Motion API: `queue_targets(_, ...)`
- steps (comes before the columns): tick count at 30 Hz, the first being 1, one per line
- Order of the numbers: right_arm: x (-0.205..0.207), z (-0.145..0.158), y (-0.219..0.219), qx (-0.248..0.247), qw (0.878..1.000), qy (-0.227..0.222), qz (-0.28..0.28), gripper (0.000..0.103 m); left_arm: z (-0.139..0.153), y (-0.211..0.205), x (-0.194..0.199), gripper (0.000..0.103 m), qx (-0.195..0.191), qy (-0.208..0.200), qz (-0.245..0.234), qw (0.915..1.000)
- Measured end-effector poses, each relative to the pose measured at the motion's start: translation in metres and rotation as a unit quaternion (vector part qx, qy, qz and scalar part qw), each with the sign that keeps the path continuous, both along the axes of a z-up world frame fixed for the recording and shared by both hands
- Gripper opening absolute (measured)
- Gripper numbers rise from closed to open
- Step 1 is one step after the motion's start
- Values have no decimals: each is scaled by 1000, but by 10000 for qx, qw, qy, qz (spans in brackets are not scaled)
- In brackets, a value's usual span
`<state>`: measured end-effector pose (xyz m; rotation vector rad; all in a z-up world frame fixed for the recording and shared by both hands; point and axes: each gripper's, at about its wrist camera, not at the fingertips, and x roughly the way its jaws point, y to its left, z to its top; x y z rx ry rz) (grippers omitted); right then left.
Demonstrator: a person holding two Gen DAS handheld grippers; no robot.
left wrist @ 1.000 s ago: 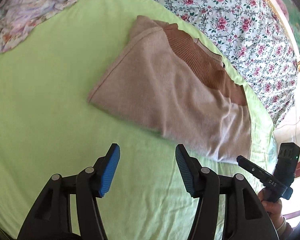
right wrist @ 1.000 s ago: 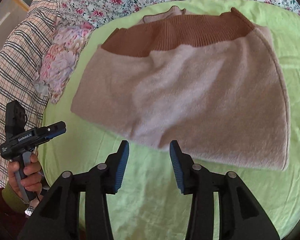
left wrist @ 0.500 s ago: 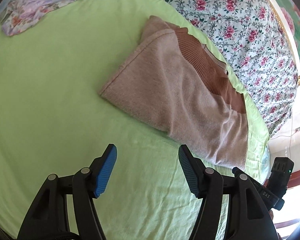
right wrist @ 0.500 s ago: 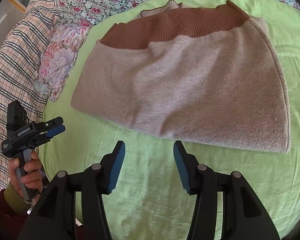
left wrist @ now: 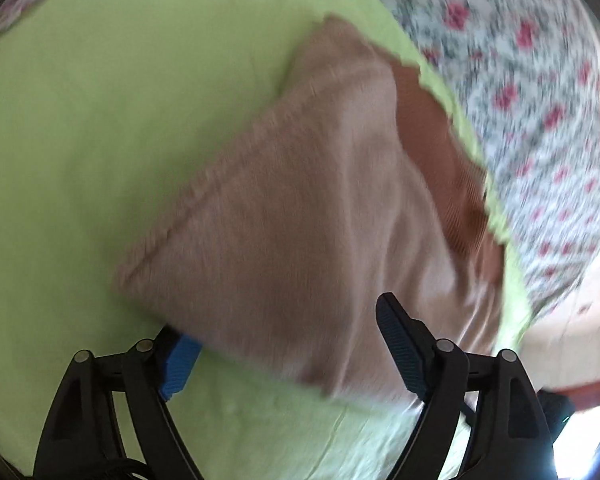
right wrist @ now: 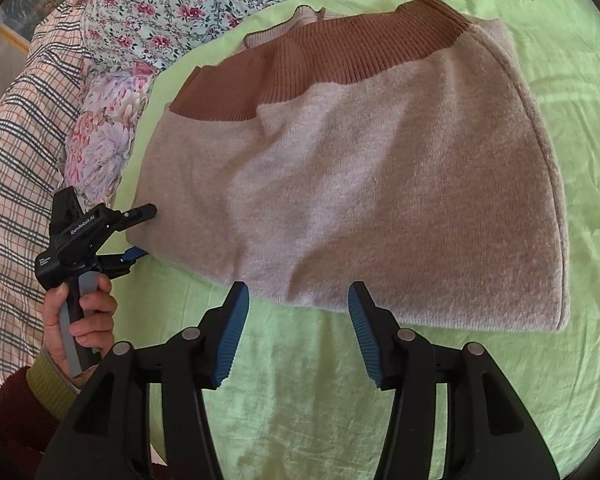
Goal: Fold small clothes
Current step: 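Grasp the folded sweater edge with the left gripper while the right gripper grasps beside it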
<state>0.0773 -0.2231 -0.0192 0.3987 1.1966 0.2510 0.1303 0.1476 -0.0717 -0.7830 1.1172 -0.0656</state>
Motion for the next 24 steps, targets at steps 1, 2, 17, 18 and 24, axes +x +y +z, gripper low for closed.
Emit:
queue_targets(1, 4, 1, -1, 24, 10000, -13, -27, 53, 0, 3, 2, 83, -49, -53, 100, 9999)
queue_targets(2, 8, 2, -3, 51, 10000, -32, -56, 53, -1, 6, 5, 82, -88, -123, 192, 9997)
queue_targets(17, 96, 25, -20, 1301, 9906, -275, -307, 53, 101, -92, 21, 13, 1265, -1690, -1305, 9687)
queue_targets(18, 105, 22, -21, 1501, 9880, -210, -304, 54, 103, -105, 19, 13, 1372, -1741, -1525, 9631)
queue_targets(24, 152, 19, 4, 2273, 9736, -120, 159, 84, 91, -175, 14, 13, 1831, -1737, -2579, 9326)
